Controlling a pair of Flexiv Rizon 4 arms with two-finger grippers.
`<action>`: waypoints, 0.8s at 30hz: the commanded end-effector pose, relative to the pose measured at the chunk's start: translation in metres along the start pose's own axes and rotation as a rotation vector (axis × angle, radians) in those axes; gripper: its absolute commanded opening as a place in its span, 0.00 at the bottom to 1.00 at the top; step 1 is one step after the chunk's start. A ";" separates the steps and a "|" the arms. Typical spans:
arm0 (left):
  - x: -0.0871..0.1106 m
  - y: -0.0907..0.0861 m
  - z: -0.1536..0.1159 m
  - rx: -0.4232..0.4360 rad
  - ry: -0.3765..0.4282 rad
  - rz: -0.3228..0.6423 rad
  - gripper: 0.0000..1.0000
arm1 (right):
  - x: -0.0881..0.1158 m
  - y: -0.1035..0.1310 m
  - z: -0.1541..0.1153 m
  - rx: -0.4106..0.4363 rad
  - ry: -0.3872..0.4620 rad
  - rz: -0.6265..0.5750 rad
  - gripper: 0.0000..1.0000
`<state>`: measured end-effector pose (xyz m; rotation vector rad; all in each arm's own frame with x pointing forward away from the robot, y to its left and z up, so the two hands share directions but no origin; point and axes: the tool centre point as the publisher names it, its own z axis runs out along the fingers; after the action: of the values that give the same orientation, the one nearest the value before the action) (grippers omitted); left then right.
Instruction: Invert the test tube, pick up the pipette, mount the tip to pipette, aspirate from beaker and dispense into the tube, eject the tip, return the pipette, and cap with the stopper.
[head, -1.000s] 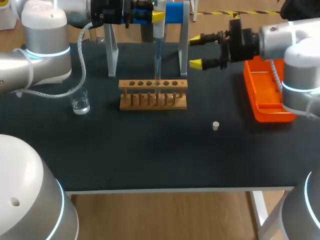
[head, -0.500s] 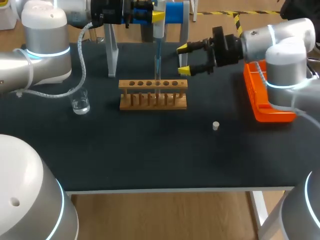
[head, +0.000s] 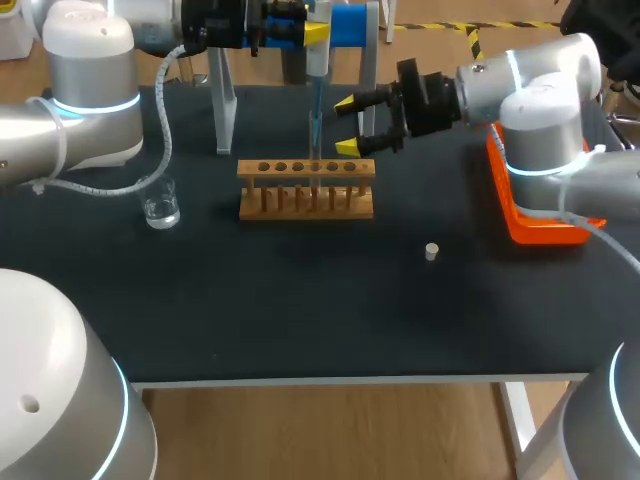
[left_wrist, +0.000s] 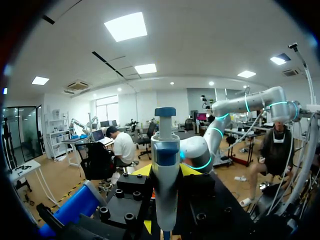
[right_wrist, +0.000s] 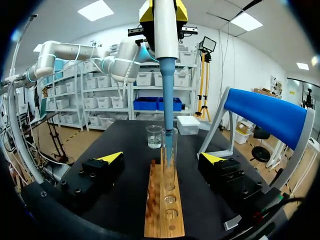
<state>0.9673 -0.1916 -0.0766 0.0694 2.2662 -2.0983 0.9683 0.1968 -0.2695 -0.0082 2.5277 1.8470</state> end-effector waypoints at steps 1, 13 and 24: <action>-0.001 -0.001 0.000 -0.001 0.002 0.000 0.00 | -0.005 -0.001 0.011 0.007 0.004 0.001 1.00; -0.001 -0.001 0.000 -0.001 0.002 0.000 0.00 | -0.010 -0.010 0.037 0.015 0.001 -0.002 1.00; -0.001 -0.001 0.000 -0.001 0.002 0.000 0.00 | -0.014 -0.012 0.053 0.055 -0.017 -0.036 1.00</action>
<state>0.9673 -0.1916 -0.0766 0.0694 2.2662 -2.0982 0.9815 0.2384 -0.2955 -0.0405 2.5486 1.7666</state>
